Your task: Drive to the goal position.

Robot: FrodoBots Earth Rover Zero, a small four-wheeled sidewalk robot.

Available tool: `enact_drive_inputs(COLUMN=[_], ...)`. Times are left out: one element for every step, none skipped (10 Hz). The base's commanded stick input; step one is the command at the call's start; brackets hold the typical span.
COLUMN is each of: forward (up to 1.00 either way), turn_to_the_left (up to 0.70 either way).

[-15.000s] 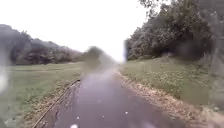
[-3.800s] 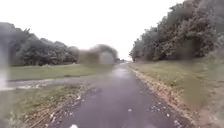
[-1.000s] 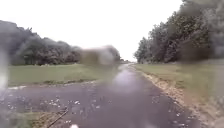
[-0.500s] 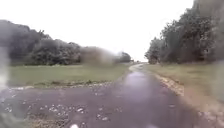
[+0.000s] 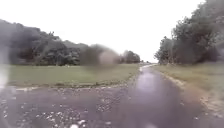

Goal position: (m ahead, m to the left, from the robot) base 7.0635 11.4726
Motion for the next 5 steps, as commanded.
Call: enact_drive_inputs(forward=[0.70, 0.70, 0.70, 0.70, 0.70], turn_to_the_left=[0.35, 0.35, 0.35, 0.35, 0.35])
